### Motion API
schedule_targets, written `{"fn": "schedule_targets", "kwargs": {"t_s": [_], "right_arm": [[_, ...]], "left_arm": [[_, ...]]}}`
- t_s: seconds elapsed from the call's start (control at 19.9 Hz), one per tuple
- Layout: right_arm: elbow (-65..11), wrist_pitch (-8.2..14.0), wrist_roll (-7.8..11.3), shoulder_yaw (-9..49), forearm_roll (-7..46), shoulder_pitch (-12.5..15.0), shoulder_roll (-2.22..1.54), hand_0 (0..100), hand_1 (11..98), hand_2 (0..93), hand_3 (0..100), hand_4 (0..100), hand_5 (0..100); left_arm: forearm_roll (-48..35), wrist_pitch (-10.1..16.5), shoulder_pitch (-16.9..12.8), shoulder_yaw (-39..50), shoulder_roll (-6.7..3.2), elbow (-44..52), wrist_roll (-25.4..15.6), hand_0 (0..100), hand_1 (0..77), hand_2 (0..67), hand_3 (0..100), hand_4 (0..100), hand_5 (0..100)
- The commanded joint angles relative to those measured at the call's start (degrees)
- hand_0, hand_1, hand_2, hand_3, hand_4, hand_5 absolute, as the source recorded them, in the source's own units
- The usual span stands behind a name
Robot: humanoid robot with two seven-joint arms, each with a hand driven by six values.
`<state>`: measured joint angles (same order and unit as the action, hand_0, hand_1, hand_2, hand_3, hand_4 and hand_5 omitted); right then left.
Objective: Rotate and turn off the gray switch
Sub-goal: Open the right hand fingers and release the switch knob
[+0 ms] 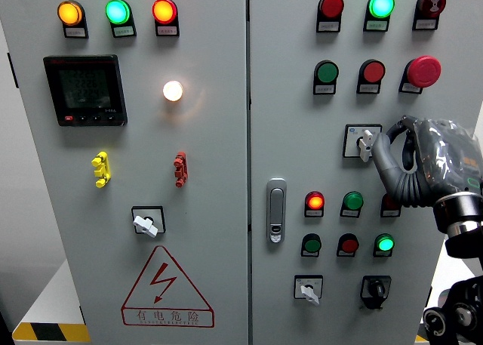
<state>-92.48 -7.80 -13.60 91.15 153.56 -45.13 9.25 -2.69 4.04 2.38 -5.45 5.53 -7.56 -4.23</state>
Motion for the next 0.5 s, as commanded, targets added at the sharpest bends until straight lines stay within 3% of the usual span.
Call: {"fn": "schedule_targets", "kwargs": {"t_s": [0.0,0.05,0.15,0.2,0.3,0.35,0.45], "right_arm": [[-1.91,0.42,0.94,0.43,-0.02,1.44,0.06,76,28.4,57.5,91,92,100],[-2.7,0.5,1.12,0.52,-0.11,2.14,-0.02,73,28.1,56.7,92,83,100],[-4.45,0.5,2.35,0.52,-0.81,3.55,-0.03,65,29.2,56.0,93,83,100],[-6.12,0.5,3.57,0.6,-0.81,4.42,-0.03,56,29.5,55.1,91,81,100],[-7.97,0.5,4.72,0.69,-0.81,5.83,-0.11,22,31.6,51.8,84,75,100],[-8.59,0.5,5.25,0.95,-0.9,6.36,-0.11,0,33.2,50.0,79,70,100],[-10.43,0.5,6.83,1.13,-0.81,7.86,-0.2,0,34.6,48.1,72,63,98]], "left_arm": [[-0.04,0.0,0.0,0.0,0.01,0.0,0.01,88,0.0,13.3,19,8,11],[-0.04,0.0,0.0,0.0,0.01,0.0,0.01,88,0.0,13.3,19,8,11],[-0.04,0.0,0.0,0.0,0.01,0.0,0.01,88,0.0,13.3,19,8,11],[0.05,0.0,0.0,0.0,0.01,0.0,0.01,88,0.0,13.3,19,8,11],[-0.03,0.0,0.0,0.08,0.01,0.0,0.01,88,0.0,13.3,19,8,11],[-0.04,0.0,0.0,0.0,0.01,0.0,0.01,88,0.0,13.3,19,8,11],[-0.04,0.0,0.0,0.0,0.01,0.0,0.01,88,0.0,13.3,19,8,11]]}}
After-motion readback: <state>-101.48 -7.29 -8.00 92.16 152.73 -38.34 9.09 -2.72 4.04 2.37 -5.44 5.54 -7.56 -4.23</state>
